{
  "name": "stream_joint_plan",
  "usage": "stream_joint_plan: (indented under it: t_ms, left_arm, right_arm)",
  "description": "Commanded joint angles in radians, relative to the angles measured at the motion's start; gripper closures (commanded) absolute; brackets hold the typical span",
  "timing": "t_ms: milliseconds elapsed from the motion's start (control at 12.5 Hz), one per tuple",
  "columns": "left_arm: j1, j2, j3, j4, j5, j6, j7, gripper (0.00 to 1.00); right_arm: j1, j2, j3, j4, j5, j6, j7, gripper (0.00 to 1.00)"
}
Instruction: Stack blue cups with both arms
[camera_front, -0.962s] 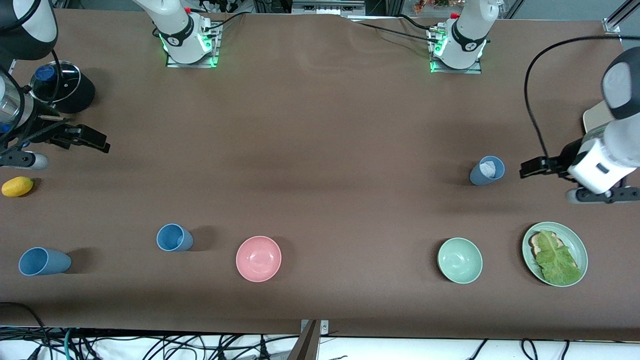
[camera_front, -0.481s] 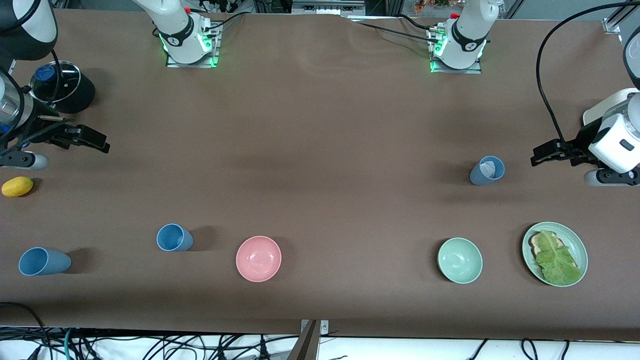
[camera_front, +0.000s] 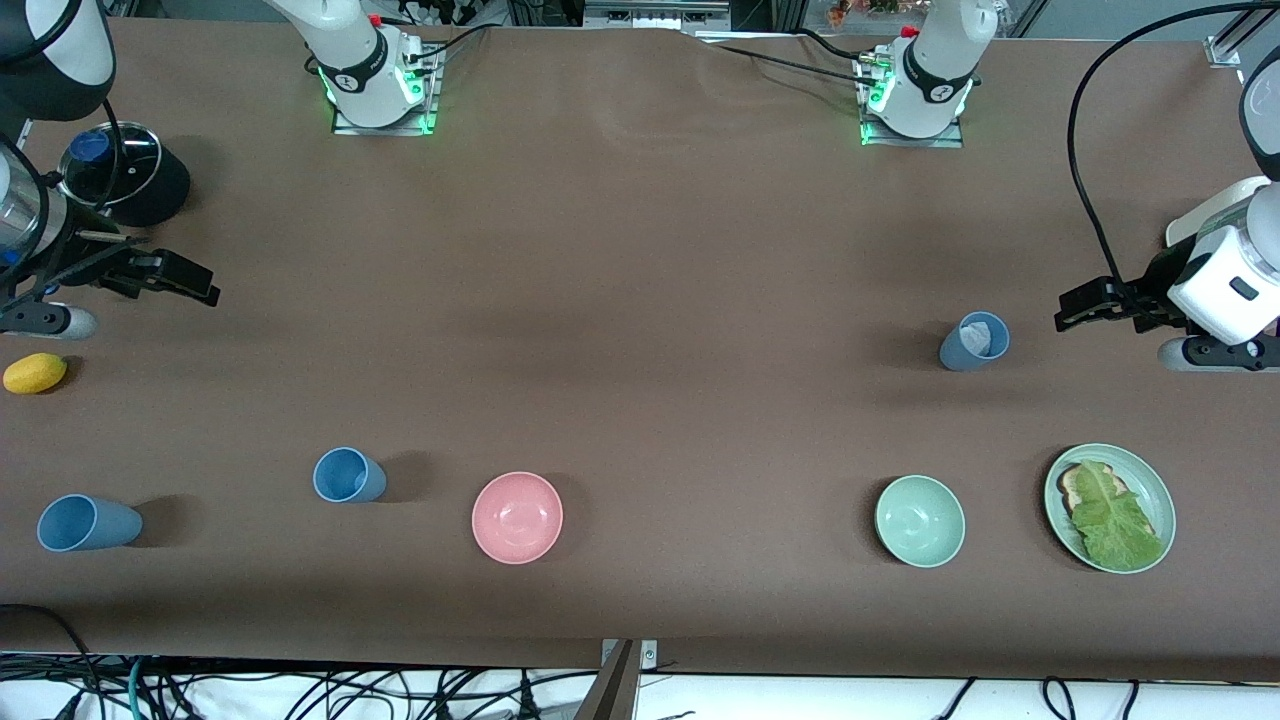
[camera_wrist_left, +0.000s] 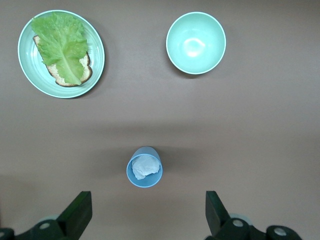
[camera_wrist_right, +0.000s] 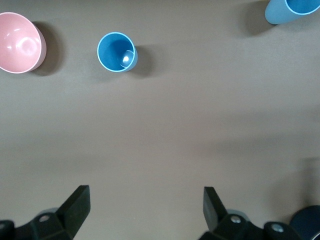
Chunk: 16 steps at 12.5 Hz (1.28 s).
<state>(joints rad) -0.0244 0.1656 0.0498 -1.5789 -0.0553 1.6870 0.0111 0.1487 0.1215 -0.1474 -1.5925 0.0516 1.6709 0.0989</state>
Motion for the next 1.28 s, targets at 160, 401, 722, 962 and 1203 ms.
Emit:
stream_joint_plan:
  t_ms: [160,401,722,962,1203]
  left_arm:
    - [0.017,-0.014,-0.011,0.005,-0.02,-0.003,0.029,0.0]
    - [0.014,-0.009,-0.011,0.005,-0.02,0.0,0.021,0.0]
    - [0.018,-0.009,-0.008,0.025,-0.02,0.0,0.029,0.0]
    - [0.021,0.002,-0.005,0.037,-0.032,0.003,0.027,0.0]
    - [0.02,0.003,-0.007,0.039,-0.032,0.003,0.021,0.0]
  right_arm:
    - [-0.003,0.007,0.002,0.02,-0.01,-0.007,-0.01,0.0]
    - [-0.003,0.007,0.003,0.02,-0.01,-0.005,-0.01,0.0]
    - [0.0,0.006,0.003,0.023,-0.01,-0.005,-0.005,0.0]
    - [0.0,0.006,0.003,0.023,-0.01,-0.003,-0.005,0.0]
    - [0.0,0.006,0.003,0.023,-0.01,-0.003,-0.005,0.0]
